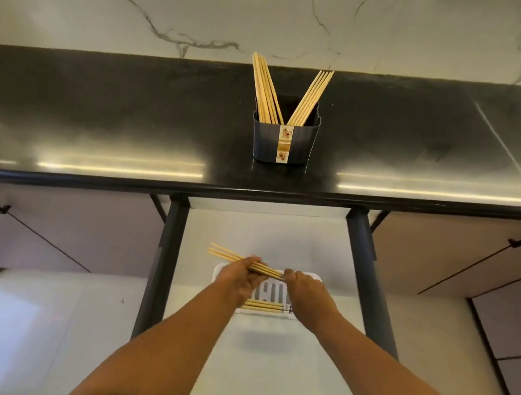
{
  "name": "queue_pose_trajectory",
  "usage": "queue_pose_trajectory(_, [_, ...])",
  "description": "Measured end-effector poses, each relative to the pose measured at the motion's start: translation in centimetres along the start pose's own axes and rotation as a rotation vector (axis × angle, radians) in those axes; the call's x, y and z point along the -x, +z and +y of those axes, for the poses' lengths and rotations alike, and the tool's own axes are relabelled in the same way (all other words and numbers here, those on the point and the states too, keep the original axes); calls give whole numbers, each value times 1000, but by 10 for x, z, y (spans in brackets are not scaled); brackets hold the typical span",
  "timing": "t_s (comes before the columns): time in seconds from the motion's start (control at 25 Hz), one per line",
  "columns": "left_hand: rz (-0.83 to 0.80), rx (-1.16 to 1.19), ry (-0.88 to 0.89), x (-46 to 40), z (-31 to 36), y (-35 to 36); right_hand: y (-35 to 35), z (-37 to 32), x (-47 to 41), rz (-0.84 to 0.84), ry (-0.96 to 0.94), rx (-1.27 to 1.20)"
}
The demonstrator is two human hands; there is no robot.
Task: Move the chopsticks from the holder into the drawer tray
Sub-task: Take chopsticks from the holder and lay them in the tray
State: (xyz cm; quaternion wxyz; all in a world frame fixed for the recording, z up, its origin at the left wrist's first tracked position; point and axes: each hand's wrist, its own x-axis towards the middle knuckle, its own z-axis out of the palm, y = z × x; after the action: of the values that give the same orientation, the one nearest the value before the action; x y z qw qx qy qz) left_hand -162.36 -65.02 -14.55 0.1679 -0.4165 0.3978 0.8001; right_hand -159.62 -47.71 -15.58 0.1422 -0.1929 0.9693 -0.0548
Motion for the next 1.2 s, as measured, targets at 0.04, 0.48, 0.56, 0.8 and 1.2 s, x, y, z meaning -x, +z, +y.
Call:
queue_pose_trajectory(0.04, [27,24,-5,4,4,-11,7,10,3,-24,8,-21])
queue_pose_trajectory(0.48, [217,-776,127,-32,-19,-90,42,39,-19,-180,-98,221])
queue_pose_trajectory(0.56, [247,-881,153,-37,-24,-90,43,36,-32,-194,-73,262])
queue_pose_trajectory(0.8, [289,-925,179,-43,-22,-96,38,46,-38,-145,-24,149])
queue_pose_trajectory(1.2, [292,-913,216,-46,-28,-98,59,33,-46,-244,-87,270])
